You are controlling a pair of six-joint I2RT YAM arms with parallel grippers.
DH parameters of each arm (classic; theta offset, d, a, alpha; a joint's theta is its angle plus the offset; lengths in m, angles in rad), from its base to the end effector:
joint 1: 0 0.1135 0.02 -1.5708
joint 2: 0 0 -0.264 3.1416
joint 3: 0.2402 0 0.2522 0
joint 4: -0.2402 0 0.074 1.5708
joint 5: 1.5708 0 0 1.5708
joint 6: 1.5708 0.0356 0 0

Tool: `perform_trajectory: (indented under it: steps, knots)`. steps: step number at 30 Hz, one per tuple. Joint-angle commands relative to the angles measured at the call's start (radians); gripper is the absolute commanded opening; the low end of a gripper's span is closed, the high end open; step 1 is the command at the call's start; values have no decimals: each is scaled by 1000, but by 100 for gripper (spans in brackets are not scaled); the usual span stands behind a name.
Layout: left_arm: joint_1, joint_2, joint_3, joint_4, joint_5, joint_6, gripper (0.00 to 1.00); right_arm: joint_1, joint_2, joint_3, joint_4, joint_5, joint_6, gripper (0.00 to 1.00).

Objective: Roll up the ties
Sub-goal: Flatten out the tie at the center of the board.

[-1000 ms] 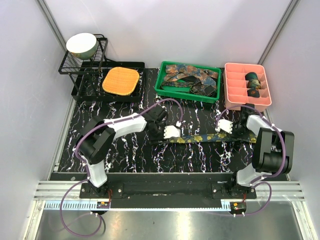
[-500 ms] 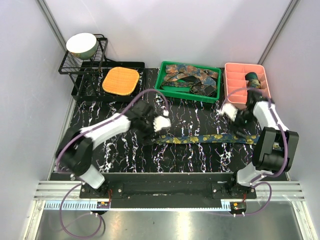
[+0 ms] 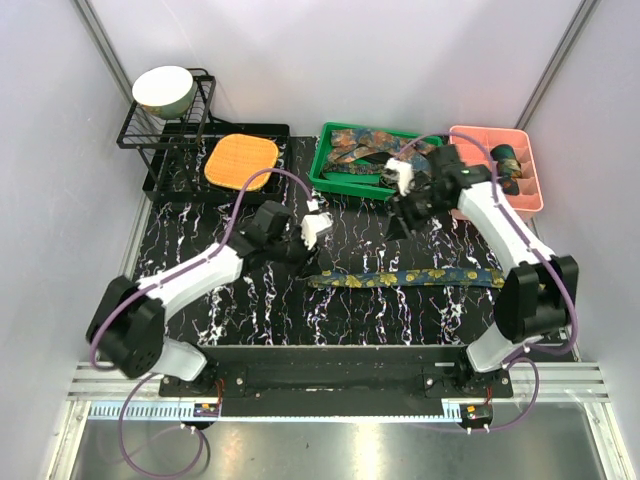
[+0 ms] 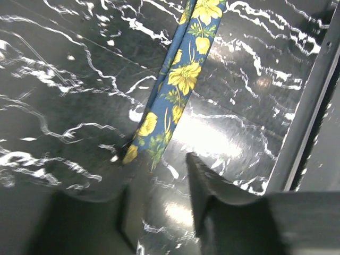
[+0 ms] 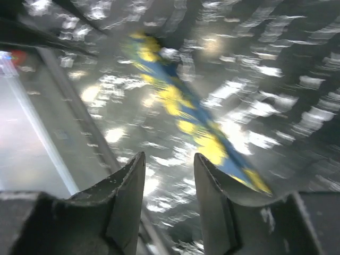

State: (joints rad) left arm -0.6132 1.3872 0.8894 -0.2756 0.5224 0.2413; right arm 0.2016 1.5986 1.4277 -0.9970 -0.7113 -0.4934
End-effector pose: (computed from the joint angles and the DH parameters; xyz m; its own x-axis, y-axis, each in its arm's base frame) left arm 0.2275 -0.1818 0.2356 -0.3658 0.5106 -0.7781 0.9043 0.3926 -0.1675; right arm 0.3074 0.0865 0.3020 -0.6032 -0.4895 -0.6298 -0.7813 0.5213 0.3432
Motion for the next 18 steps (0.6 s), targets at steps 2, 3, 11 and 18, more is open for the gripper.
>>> perform_trajectory:
  steps: [2,3,11,18]
  knots:
    - [3,105,17,163,85,-302,29,51,83,-138,258,-252,523,24]
    - [4,130,2,182,96,-335,26,50,80,-180,329,-273,599,19]
    - [85,180,-168,570,209,-735,23,134,99,-483,1072,-269,1274,14]
    - [135,246,-245,728,268,-879,15,220,208,-520,1232,-257,1411,0]
